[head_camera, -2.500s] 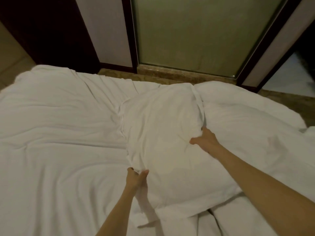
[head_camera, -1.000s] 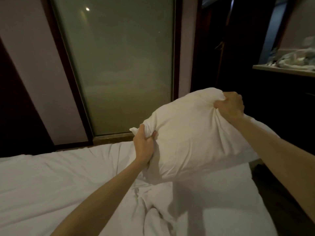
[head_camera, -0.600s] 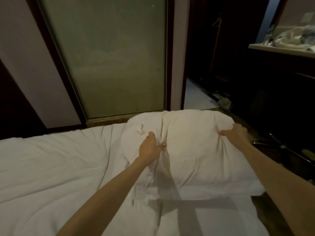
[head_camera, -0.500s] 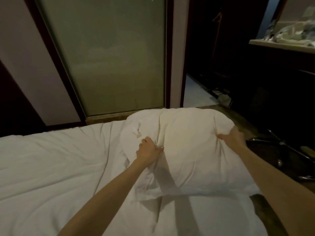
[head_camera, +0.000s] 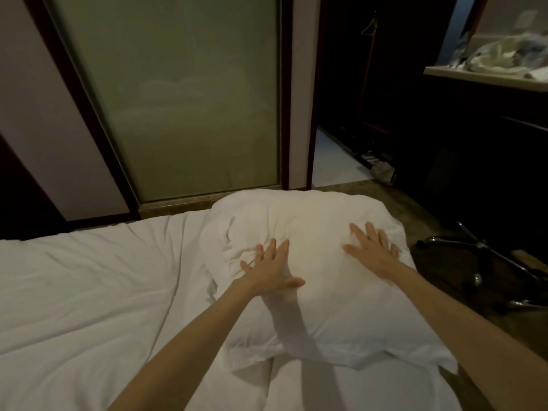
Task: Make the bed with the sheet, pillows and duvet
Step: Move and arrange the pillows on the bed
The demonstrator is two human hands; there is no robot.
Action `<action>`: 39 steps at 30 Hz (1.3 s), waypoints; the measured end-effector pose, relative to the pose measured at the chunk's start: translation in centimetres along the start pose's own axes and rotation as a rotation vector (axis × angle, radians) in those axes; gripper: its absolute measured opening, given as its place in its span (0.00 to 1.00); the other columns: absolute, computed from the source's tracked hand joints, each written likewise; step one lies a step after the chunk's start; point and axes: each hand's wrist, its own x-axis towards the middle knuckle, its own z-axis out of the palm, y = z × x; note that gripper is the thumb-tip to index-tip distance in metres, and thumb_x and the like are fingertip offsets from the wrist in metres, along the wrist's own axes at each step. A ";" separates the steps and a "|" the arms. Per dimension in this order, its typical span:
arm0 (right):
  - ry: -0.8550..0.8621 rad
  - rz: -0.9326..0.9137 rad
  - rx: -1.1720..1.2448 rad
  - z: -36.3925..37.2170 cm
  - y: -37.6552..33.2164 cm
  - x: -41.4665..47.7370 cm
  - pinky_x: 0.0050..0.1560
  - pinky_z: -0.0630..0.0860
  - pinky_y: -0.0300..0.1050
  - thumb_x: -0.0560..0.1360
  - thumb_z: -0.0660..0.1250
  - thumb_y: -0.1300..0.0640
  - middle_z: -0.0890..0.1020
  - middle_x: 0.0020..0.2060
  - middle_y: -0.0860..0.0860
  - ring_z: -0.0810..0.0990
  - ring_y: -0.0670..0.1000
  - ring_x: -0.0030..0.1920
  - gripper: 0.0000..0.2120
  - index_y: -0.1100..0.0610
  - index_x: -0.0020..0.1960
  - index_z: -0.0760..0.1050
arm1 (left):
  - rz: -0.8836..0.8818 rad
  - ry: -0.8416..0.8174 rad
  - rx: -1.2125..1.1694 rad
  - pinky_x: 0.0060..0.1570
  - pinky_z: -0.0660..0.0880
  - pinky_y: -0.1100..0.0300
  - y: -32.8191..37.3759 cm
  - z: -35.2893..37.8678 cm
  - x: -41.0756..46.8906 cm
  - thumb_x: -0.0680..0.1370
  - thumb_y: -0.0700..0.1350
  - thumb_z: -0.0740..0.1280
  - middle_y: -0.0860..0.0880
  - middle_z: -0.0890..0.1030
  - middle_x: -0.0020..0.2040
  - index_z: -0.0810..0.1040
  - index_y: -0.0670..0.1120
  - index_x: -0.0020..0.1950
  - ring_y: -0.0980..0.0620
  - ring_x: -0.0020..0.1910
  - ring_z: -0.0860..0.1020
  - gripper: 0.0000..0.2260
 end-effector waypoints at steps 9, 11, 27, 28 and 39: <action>-0.040 0.017 -0.089 5.8 0.1 0.5 0.73 0.39 0.61 0.77 0.44 0.34 0.35 0.76 0.49 0.36 0.56 0.76 0.32 0.41 0.75 0.33 | 0.019 -0.125 -0.006 0.67 0.45 0.27 -3.6 3.5 0.7 0.73 0.67 0.62 0.52 0.34 0.77 0.35 0.59 0.76 0.43 0.76 0.37 0.43; -0.049 0.026 -0.093 6.2 -0.4 1.2 0.73 0.40 0.61 0.78 0.44 0.34 0.35 0.76 0.49 0.37 0.56 0.76 0.32 0.41 0.75 0.33 | 0.021 -0.152 -0.023 0.67 0.45 0.28 -4.6 3.7 1.4 0.73 0.68 0.61 0.53 0.33 0.77 0.35 0.59 0.76 0.43 0.77 0.37 0.43; -0.092 0.082 -0.098 7.3 -0.4 3.4 0.74 0.41 0.61 0.78 0.45 0.34 0.35 0.76 0.49 0.37 0.56 0.77 0.32 0.40 0.75 0.34 | 0.030 -0.154 -0.023 0.67 0.42 0.30 -6.0 5.6 3.7 0.74 0.70 0.56 0.53 0.31 0.76 0.33 0.58 0.75 0.46 0.76 0.36 0.41; -0.080 0.087 -0.104 7.5 -0.4 3.2 0.74 0.40 0.61 0.78 0.44 0.34 0.35 0.76 0.49 0.37 0.56 0.77 0.32 0.40 0.75 0.34 | 0.021 -0.130 -0.037 0.68 0.41 0.31 -5.9 6.0 3.3 0.74 0.70 0.56 0.53 0.32 0.76 0.34 0.58 0.76 0.47 0.76 0.36 0.41; 0.079 0.046 -0.085 7.9 -0.2 1.4 0.74 0.41 0.62 0.77 0.43 0.34 0.39 0.77 0.52 0.40 0.58 0.77 0.32 0.44 0.77 0.39 | -0.079 0.191 -0.177 0.74 0.46 0.50 -6.9 9.1 -2.7 0.72 0.73 0.47 0.53 0.47 0.79 0.48 0.52 0.78 0.54 0.77 0.47 0.40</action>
